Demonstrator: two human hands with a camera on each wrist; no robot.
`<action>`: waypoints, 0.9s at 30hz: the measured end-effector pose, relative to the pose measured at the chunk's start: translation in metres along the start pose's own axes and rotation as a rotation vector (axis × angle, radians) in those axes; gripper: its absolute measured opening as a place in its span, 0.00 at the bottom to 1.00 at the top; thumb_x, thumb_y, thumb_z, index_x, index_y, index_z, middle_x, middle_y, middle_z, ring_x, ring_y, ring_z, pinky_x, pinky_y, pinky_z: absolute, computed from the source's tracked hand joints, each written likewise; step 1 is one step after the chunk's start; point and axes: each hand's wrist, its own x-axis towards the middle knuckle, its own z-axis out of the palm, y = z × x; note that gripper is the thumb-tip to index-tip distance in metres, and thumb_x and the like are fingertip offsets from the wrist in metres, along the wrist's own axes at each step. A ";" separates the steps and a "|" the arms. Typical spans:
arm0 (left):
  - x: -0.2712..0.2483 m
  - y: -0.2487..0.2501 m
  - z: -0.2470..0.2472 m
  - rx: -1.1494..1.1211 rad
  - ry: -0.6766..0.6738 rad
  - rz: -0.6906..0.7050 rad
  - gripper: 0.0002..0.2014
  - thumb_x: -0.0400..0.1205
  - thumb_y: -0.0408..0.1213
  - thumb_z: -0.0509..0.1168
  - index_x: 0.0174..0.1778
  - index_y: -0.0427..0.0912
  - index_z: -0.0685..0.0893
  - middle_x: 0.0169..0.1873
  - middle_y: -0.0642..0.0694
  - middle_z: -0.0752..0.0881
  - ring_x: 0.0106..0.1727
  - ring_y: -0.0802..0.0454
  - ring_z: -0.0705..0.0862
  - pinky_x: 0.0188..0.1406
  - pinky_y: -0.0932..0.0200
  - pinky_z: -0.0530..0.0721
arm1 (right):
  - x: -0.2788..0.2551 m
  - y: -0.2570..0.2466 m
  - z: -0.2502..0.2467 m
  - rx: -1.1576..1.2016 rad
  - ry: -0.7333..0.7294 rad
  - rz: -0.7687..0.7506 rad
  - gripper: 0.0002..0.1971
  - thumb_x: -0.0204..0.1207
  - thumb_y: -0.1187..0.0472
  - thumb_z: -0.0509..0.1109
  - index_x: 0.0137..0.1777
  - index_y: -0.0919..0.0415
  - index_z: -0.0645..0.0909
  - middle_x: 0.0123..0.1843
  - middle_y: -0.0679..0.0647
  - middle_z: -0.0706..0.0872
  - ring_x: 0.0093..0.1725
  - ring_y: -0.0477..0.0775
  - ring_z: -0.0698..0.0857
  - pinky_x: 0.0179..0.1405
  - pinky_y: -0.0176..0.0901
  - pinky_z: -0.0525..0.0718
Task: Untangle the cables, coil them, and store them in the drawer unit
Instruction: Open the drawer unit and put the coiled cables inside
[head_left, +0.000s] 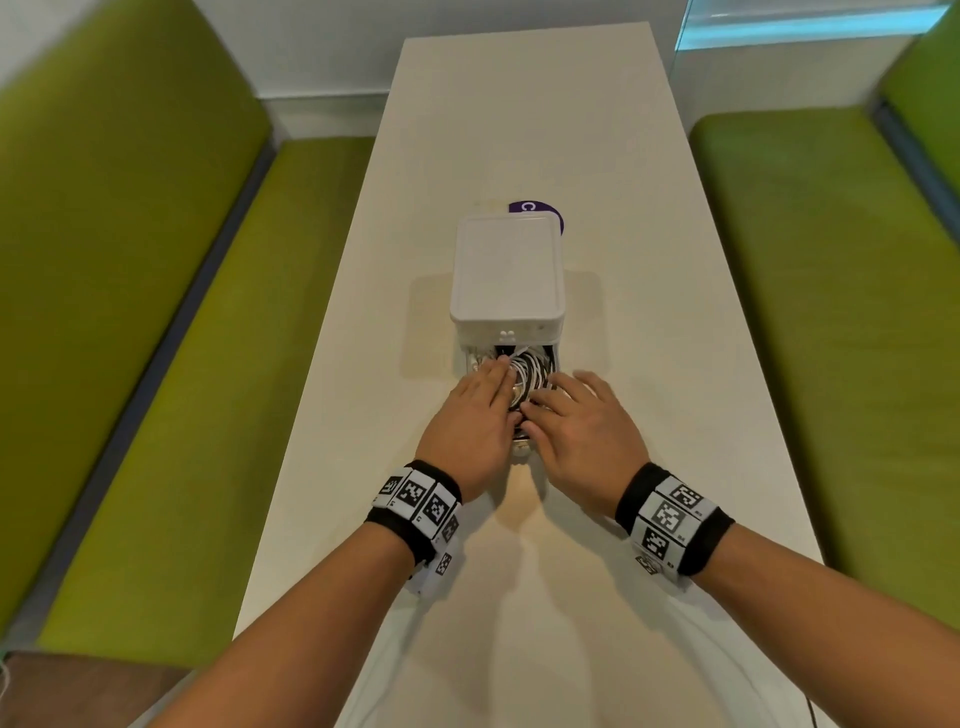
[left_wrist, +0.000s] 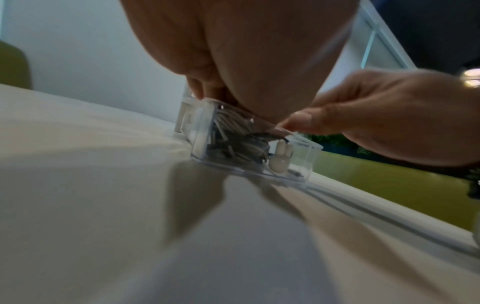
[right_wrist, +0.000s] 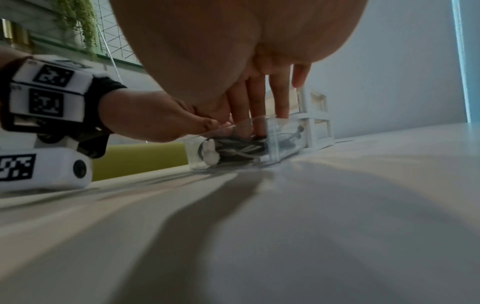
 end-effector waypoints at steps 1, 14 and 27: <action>-0.003 0.000 0.001 0.042 -0.015 -0.017 0.30 0.91 0.49 0.38 0.88 0.40 0.57 0.89 0.44 0.55 0.89 0.49 0.54 0.86 0.48 0.45 | -0.003 0.002 -0.003 -0.015 -0.030 0.016 0.18 0.86 0.53 0.59 0.62 0.55 0.89 0.62 0.50 0.90 0.69 0.60 0.82 0.75 0.57 0.73; -0.012 0.007 0.008 0.059 -0.162 -0.046 0.39 0.87 0.61 0.38 0.89 0.40 0.41 0.88 0.45 0.36 0.89 0.47 0.34 0.89 0.42 0.42 | 0.078 0.029 -0.049 0.239 0.148 0.245 0.20 0.77 0.64 0.74 0.68 0.51 0.85 0.78 0.54 0.74 0.78 0.57 0.71 0.73 0.44 0.72; 0.007 0.002 -0.009 0.133 -0.177 0.005 0.37 0.90 0.58 0.44 0.89 0.37 0.44 0.89 0.43 0.39 0.90 0.47 0.39 0.89 0.48 0.43 | 0.101 0.043 -0.048 0.280 -0.107 0.336 0.21 0.81 0.64 0.73 0.73 0.50 0.84 0.86 0.57 0.69 0.82 0.60 0.72 0.83 0.48 0.69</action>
